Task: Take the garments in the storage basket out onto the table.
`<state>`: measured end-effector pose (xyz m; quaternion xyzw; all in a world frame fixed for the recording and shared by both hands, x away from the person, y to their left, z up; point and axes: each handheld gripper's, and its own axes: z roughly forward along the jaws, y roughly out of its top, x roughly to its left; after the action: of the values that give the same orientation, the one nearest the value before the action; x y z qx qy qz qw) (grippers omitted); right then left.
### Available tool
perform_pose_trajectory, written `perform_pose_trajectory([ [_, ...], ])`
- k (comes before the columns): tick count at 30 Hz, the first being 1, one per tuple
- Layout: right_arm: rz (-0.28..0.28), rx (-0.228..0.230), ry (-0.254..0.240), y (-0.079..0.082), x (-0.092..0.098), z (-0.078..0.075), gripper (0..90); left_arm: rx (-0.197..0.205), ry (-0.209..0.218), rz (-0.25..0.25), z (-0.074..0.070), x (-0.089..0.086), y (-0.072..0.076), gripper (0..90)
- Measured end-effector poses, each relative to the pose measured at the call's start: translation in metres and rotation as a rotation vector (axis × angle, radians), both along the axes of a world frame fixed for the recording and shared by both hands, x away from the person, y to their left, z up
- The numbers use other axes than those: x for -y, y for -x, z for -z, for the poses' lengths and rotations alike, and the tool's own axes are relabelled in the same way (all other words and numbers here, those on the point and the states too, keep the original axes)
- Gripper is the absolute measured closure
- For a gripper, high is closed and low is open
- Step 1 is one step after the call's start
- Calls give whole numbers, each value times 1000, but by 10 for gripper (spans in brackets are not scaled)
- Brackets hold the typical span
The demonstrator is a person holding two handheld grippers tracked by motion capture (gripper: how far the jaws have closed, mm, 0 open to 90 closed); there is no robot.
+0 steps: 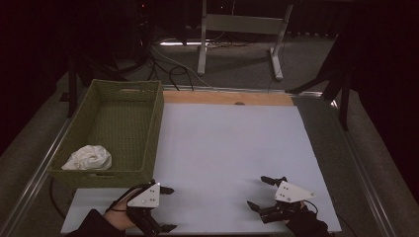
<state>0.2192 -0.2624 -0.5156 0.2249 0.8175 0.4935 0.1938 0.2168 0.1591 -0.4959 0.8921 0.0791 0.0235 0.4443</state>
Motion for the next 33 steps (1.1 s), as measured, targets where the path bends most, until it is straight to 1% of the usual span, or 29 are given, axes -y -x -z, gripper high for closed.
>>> perform_pose_trajectory([
  [2,1,8,-4,1,0,-1,84,7,-6,5,-5,0,-1,5],
  [3,-2,8,-7,1,0,-2,84,7,-6,5,-5,0,-1,5],
  [4,-1,10,-8,1,0,-2,84,4,-9,8,-9,0,-1,5],
  [6,-3,8,-17,1,0,-2,84,10,-19,12,-13,0,-2,5],
  [7,-3,8,-17,1,0,-2,84,10,-19,12,-13,0,-2,5],
  [10,2,12,-19,1,0,-3,84,17,-18,16,-24,-2,-3,5],
  [11,2,12,-19,1,0,-3,84,17,-18,16,-24,-2,-3,5],
  [12,4,11,-23,1,0,-3,84,26,-19,15,-28,-3,-3,5],
  [14,0,15,-22,1,1,-3,84,28,-16,17,-35,-5,-4,5],
  [16,1,16,-33,1,1,-4,84,31,-9,13,-41,-7,-5,5],
  [17,3,13,-35,1,1,-4,84,36,-12,12,-44,-8,-6,5],
  [20,2,16,-33,1,2,-4,84,49,-16,-2,-52,-13,-7,5],
  [22,1,16,-36,2,1,-5,84,48,-14,-12,-56,-16,-9,6],
  [26,1,17,-35,2,1,-5,84,62,-14,-28,-65,-22,-11,5],
  [30,2,14,-35,2,1,-5,84,76,-14,-47,-71,-29,-15,6],
  [31,5,17,-28,2,1,-5,84,73,-11,-53,-72,-30,-15,5],
  [33,7,17,-37,1,1,-5,84,78,-16,-70,-75,-34,-18,5],
])
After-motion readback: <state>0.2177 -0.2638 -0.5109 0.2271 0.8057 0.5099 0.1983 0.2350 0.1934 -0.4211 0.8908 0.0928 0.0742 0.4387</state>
